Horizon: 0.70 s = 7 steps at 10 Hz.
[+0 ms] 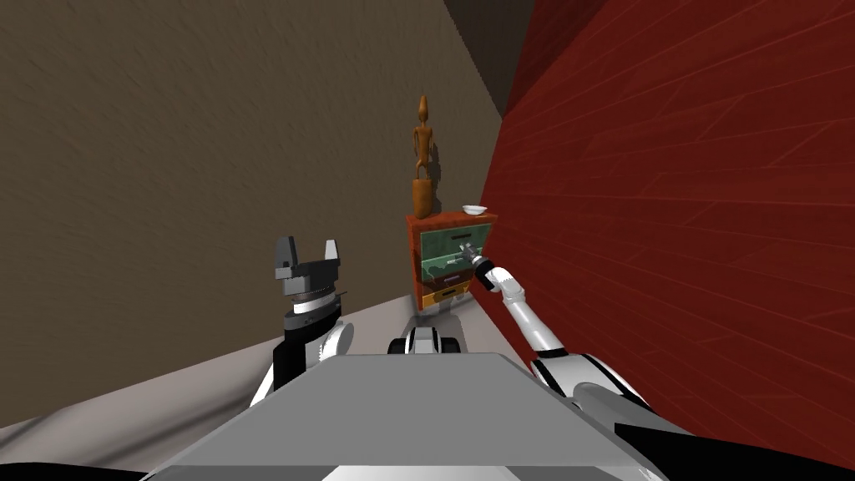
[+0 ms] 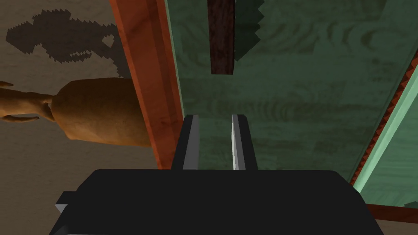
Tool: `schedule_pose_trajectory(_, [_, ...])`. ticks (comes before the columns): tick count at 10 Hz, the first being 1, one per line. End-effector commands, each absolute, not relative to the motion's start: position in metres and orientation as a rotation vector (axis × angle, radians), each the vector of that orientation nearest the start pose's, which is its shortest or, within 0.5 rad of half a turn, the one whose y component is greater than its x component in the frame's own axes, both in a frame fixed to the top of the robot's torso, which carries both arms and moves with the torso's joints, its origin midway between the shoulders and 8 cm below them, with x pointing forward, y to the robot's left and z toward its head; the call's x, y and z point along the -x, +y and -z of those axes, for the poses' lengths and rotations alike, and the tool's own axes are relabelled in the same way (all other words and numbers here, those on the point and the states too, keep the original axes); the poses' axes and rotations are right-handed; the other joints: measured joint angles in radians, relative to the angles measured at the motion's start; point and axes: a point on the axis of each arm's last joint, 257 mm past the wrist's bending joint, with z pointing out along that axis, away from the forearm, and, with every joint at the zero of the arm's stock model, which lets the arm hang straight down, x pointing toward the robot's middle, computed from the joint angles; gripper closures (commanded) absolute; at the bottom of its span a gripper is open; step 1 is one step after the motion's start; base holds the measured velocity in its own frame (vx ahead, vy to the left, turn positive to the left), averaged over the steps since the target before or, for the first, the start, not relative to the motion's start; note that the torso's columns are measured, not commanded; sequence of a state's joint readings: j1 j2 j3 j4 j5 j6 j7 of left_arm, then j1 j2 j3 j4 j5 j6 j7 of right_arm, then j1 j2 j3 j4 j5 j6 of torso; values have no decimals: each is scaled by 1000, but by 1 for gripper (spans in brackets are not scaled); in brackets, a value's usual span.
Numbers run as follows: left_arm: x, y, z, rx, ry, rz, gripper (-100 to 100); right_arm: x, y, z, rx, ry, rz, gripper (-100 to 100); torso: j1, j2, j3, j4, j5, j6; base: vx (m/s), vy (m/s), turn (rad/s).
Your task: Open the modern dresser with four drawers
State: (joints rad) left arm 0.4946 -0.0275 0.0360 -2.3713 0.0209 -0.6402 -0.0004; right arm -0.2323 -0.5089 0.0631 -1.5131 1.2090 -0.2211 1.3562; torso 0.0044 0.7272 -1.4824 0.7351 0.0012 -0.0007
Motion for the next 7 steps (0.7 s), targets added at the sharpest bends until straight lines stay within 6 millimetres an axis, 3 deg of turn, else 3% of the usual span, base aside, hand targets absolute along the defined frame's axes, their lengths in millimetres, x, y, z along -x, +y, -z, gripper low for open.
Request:
schedule_pose_trajectory(1, [-293, 285, -89, 488, 413, 1324, 0, -597, -266, 111, 1262, 923, 996, -100, -1, 1, 0, 0, 0, 0, 135, 66, 25])
schedule_pose_trajectory(3, [-293, 285, -89, 488, 413, 1324, 0, -598, -268, 109, 1263, 923, 999, -100, -4, 10, 6, 3, -1, 1, 109, 61, 17])
schedule_pose_trajectory(4, [-293, 285, -89, 488, 413, 1324, 0, -606, -284, 107, 1250, 952, 1031, -100, -7, 16, 9, 4, -2, 1, -15, -6, 291])
schedule_pose_trajectory(7, [-293, 285, -89, 488, 413, 1324, 0, -617, -306, 104, 1231, 989, 1073, -100, -6, 15, 9, 4, -2, 1, -69, -39, 217])
